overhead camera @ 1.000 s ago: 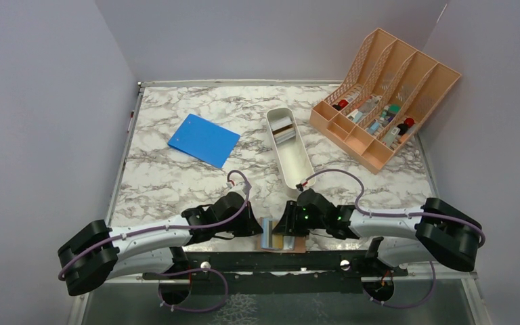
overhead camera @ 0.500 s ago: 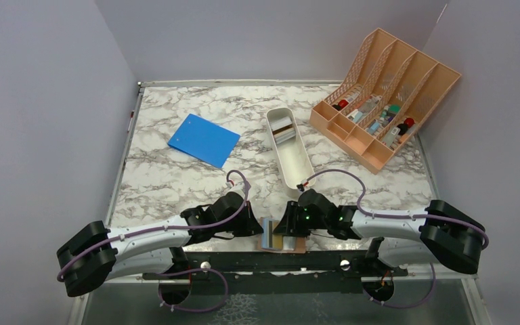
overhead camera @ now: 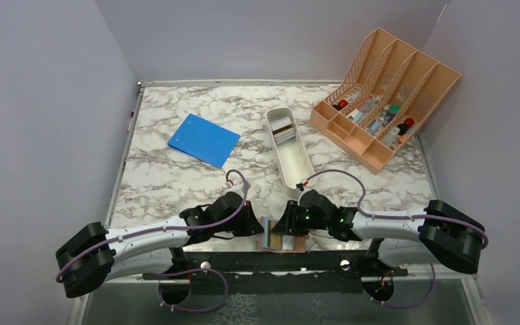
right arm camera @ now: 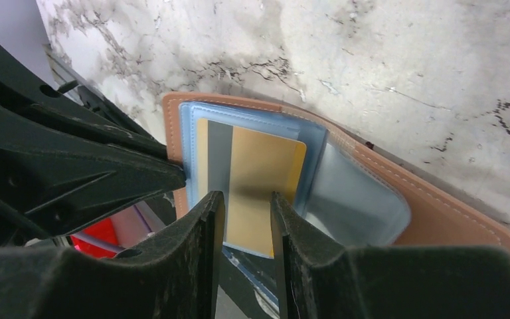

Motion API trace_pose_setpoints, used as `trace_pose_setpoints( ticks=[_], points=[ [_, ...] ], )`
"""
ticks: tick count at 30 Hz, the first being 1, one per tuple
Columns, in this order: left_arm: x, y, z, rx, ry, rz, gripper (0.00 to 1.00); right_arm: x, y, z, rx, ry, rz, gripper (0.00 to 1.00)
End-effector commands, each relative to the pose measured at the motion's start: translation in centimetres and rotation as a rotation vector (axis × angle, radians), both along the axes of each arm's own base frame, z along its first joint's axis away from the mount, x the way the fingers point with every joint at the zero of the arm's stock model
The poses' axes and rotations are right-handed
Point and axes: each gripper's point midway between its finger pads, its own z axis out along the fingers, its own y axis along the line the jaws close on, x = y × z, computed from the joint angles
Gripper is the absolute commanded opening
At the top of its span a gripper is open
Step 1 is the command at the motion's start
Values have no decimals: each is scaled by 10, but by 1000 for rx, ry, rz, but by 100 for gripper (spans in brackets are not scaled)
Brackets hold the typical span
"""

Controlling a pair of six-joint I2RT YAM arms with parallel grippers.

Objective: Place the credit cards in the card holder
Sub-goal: Insert the credit card into the card holder.

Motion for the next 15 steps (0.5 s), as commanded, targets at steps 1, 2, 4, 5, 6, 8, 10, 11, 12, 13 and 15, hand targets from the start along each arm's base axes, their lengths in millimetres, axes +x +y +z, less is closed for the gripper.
trace_pose_setpoints(
  ticks=[1,2,4,5,6,8,10,11,12,13,15],
  points=[
    [-2,-7,16,-50,-11,-18,19,-5,-4,-6,1,10,-3,36],
    [-2,-8,17,-59,-12,-18,23,-5,-6,-6,-6,8,-7,36],
    [-3,-8,19,-84,-15,-16,31,-3,-11,-7,-21,-3,-21,35],
    [-3,-9,21,-99,-16,-14,34,-3,-14,-7,-31,-10,-28,34],
    [-4,-9,22,-112,-18,-13,36,-1,-17,-7,-41,-19,-35,34],
    [-4,-10,24,-139,-23,-9,38,1,-24,-6,-62,-37,-53,32],
    [-4,-11,26,-157,-27,-9,40,2,-31,-7,-84,-50,-67,31],
    [-3,-12,27,-162,-30,-10,40,3,-33,-6,-89,-58,-70,30],
    [-3,-12,28,-164,-35,-12,41,3,-35,-6,-94,-63,-74,29],
    [-3,-13,29,-168,-40,-15,42,3,-37,-7,-99,-67,-77,29],
    [-2,-15,31,-180,-48,-21,43,3,-41,-10,-113,-68,-80,28]
  ],
)
